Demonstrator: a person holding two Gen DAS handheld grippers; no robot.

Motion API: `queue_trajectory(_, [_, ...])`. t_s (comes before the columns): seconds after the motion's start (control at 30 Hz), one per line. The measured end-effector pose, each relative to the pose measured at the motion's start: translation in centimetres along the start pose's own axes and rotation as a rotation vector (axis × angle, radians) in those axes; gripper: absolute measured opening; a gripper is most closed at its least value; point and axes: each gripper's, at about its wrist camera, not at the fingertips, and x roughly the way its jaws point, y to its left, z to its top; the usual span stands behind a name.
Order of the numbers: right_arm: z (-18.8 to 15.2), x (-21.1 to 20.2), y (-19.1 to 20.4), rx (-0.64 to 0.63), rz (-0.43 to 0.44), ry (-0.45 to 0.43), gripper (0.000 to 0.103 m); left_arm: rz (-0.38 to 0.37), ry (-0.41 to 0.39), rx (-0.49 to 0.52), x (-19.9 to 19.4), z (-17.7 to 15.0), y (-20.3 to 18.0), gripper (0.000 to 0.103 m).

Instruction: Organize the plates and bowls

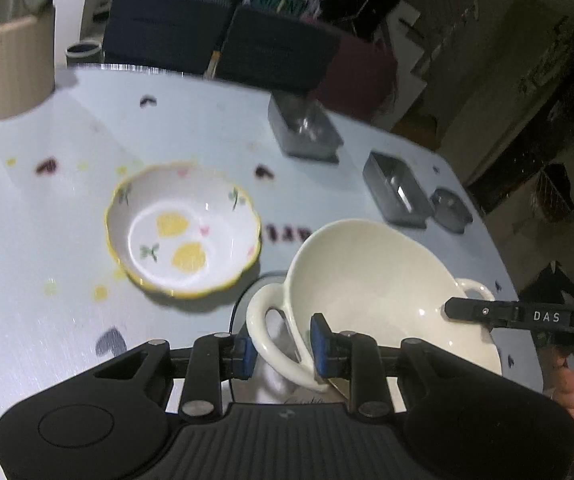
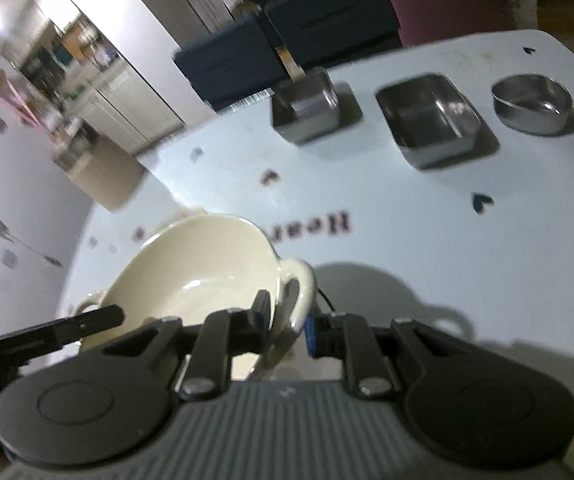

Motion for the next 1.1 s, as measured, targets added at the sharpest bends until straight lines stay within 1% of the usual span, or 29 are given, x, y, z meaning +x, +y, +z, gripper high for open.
queue_trajectory(0.17, [-1.0, 1.2, 0.1, -0.036, -0.044, 0.056, 0.022, -0.003, 0.062, -0.034, 2.0, -0.7, 1.4, 0.029])
queue_trajectory(0.37, [-1.5, 1.9, 0.5, -0.076, -0.070, 0.097, 0.021, 0.004, 0.119, -0.080, 3.7, -1.3, 3.0, 0.029])
queue_trajectory(0.73, [-1.6, 4.0, 0.3, -0.072, -0.121, 0.165, 0.022, 0.010, 0.166, -0.087, 5.4, -1.5, 3.6, 0.030])
queue_trajectory(1.1, [-1.9, 4.7, 1.2, -0.102, -0.156, 0.193, 0.024, 0.019, 0.165, -0.075, 5.7, -1.4, 3.8, 0.030])
